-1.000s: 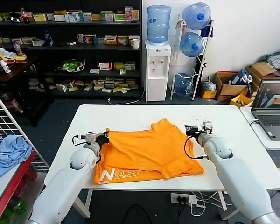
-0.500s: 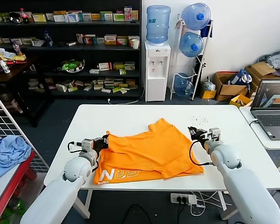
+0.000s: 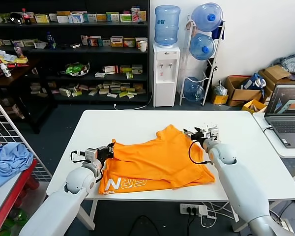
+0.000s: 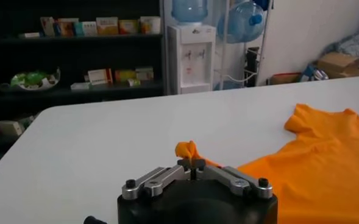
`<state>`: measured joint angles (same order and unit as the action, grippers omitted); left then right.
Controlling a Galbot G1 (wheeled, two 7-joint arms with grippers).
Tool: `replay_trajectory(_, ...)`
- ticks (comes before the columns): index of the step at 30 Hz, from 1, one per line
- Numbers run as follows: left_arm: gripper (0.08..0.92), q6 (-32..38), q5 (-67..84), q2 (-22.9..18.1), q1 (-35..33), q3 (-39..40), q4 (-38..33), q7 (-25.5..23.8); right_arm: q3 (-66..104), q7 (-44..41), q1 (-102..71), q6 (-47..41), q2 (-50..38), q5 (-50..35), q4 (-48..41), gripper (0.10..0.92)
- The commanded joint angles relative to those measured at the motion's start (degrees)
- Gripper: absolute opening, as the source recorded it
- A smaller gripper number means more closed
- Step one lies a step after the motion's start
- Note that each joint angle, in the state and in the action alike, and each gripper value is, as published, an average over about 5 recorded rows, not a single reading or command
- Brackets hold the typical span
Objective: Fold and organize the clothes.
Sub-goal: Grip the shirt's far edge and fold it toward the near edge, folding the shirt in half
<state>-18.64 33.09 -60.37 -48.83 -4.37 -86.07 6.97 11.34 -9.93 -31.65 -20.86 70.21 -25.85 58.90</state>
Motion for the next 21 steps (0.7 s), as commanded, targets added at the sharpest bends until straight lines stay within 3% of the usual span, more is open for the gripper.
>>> replay_trajectory(1,0.098,0.3,-0.21,0.09,-0.25,0.12,0.6,-0.18,-0.18,-2.96,4.53,0.78,4.46,4.4,-12.56,0.776)
replay_trajectory(4,0.098,0.32,-0.25,-0.12,-0.25,0.18,0.58,-0.18,-0.25,-3.46,4.92,1.47,5.03,5.85,-13.87,0.743)
replay_trajectory(15,0.098,0.36,-0.09,0.13,-1.18,-0.26,-0.68,-0.14,0.11,-4.5,6.48,1.39,6.99,11.52,-16.96,0.418)
replay_trajectory(21,0.098,0.87,0.23,0.75,-2.06,-0.97,-2.38,-0.04,-1.59,-2.55,3.1,2.16,3.96,9.26,-7.61,0.236)
